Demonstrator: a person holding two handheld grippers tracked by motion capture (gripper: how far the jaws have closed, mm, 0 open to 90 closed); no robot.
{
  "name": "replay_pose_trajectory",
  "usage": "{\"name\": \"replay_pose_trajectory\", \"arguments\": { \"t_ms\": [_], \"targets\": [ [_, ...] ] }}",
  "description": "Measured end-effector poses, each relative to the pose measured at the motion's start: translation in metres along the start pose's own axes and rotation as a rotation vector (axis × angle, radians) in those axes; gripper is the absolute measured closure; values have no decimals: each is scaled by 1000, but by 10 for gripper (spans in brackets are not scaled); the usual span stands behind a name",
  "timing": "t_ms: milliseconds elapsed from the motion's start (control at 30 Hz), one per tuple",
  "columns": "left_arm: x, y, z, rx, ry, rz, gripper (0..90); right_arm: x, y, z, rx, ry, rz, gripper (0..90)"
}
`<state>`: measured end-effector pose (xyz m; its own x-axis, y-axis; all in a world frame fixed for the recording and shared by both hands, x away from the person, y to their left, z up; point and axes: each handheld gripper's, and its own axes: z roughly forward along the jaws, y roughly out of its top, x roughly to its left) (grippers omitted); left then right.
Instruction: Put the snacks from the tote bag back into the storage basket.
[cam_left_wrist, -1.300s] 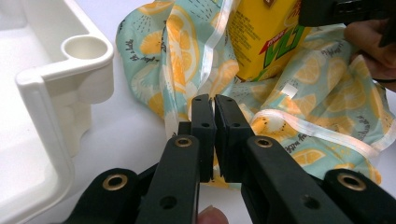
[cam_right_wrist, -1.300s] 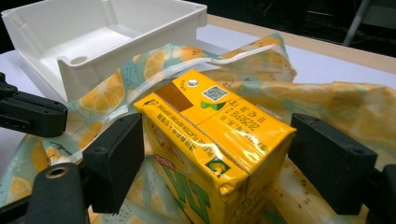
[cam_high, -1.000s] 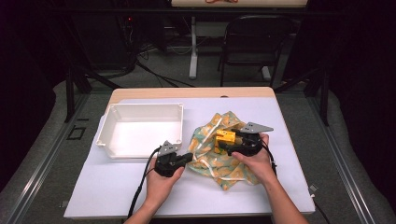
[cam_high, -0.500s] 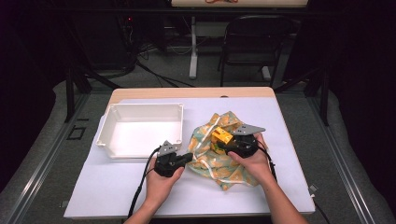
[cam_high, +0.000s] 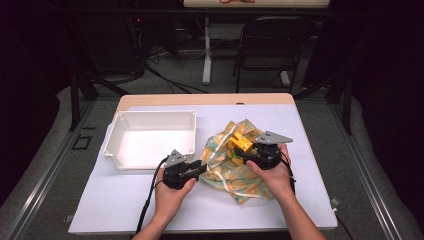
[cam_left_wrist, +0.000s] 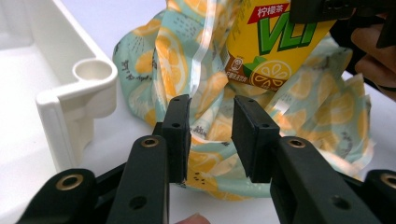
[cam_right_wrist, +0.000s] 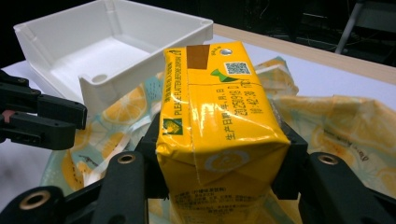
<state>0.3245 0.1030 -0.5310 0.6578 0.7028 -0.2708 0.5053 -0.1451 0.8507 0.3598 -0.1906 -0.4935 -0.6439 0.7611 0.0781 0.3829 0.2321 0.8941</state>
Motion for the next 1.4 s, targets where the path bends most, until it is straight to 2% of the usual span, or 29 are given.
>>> {"name": "replay_pose_trajectory", "arguments": {
  "t_ms": [167, 400, 533, 700, 767, 867, 933, 1000, 1133, 1267, 1300, 1367, 1400],
  "targets": [
    [-2, 2, -3, -15, -2, 9, 622, 2, 7, -5, -21, -7, 5, 507],
    [-2, 1, 3, 19, 14, 7, 761, 5, 14, -12, -45, 4, 6, 507],
    [-3, 1, 3, 11, 17, 7, 762, 9, 18, -18, -50, 7, 5, 507],
    [-6, 3, -1, -7, 42, 11, 672, 13, 20, -25, -56, 17, 12, 508],
    [-8, 5, -2, -22, 34, 13, 615, 17, 20, -28, -61, 24, 11, 508],
    [-13, 7, -5, -55, 15, 45, 528, 22, 20, -30, -60, 32, 4, 508],
    [-18, 8, -6, -69, 8, 70, 448, 26, 19, -31, -54, 32, 5, 508],
    [-23, 9, -6, -72, 9, 69, 327, 28, 19, -32, -51, 33, 5, 508],
    [-31, 10, -6, -71, 2, 91, 155, 34, 17, -36, -53, 38, 19, 507],
    [-42, 8, -3, -100, -8, 138, 131, 38, 14, -37, -54, 39, 31, 507],
    [-45, 8, -2, -93, -11, 158, 125, 40, 13, -37, -53, 38, 36, 507],
    [-50, 8, 1, -93, -21, 170, 122, 43, 13, -35, -53, 45, 40, 507],
    [-53, 7, 3, -102, -6, 172, 121, 45, 13, -35, -51, 46, 37, 507]
  ]
}}
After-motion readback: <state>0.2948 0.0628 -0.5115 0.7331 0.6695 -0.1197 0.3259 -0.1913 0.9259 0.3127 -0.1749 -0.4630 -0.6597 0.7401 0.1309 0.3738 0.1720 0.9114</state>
